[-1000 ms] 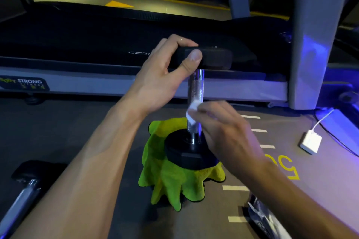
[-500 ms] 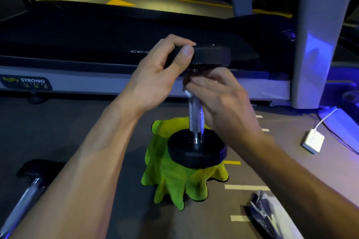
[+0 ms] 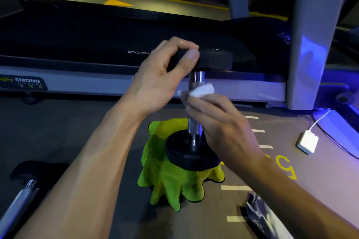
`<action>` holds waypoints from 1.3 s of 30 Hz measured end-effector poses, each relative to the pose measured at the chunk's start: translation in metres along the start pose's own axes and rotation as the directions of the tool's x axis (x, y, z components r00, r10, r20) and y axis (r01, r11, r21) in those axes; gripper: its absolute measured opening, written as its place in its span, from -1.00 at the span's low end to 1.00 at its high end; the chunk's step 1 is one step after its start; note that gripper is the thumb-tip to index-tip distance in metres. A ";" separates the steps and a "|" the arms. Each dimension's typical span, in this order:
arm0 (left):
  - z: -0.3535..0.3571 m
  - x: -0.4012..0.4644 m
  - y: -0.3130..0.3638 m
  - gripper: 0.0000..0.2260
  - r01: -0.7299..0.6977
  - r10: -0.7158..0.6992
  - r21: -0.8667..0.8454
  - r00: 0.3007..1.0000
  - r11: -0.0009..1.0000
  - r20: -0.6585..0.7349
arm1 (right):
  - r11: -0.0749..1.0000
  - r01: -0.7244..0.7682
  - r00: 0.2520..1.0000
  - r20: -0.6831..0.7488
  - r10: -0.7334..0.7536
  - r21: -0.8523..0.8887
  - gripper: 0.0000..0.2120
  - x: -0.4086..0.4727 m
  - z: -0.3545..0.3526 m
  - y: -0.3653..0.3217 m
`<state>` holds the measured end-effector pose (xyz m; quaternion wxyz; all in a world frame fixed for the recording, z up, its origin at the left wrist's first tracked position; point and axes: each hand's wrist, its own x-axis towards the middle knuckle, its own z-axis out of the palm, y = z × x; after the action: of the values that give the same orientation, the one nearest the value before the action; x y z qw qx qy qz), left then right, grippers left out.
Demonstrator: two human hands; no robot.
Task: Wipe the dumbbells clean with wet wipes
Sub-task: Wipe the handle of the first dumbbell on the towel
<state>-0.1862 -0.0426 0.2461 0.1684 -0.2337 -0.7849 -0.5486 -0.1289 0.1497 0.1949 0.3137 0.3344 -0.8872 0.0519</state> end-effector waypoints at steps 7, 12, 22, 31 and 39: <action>0.004 0.000 0.004 -0.81 -0.006 0.005 0.019 1.000 1.000 0.020 | 0.998 -0.059 0.987 -0.149 0.062 0.027 -0.74 0.023 -0.006 0.013; 0.007 -0.001 0.006 -0.77 -0.016 0.016 0.010 1.000 1.000 0.013 | 0.991 -0.024 1.000 0.006 0.023 0.131 -0.69 -0.009 0.001 -0.005; 0.011 0.000 0.010 -0.83 -0.016 0.015 0.043 1.000 0.999 0.011 | 0.972 -0.162 0.984 0.097 0.147 0.172 -0.70 0.005 -0.017 -0.011; 0.011 -0.003 0.009 -0.80 -0.023 0.022 0.034 1.000 0.999 0.008 | 0.893 -0.449 0.725 0.589 0.356 0.013 -0.67 0.024 -0.037 -0.071; -0.002 -0.004 -0.004 -0.80 -0.027 0.027 -0.052 0.999 0.998 0.017 | 0.793 -0.507 0.845 0.378 0.379 0.338 -0.71 -0.027 -0.035 -0.008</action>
<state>-0.1851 -0.0461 0.2416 0.1628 -0.2533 -0.7687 -0.5643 -0.0901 0.1690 0.2059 0.0781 0.1785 -0.9438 0.2668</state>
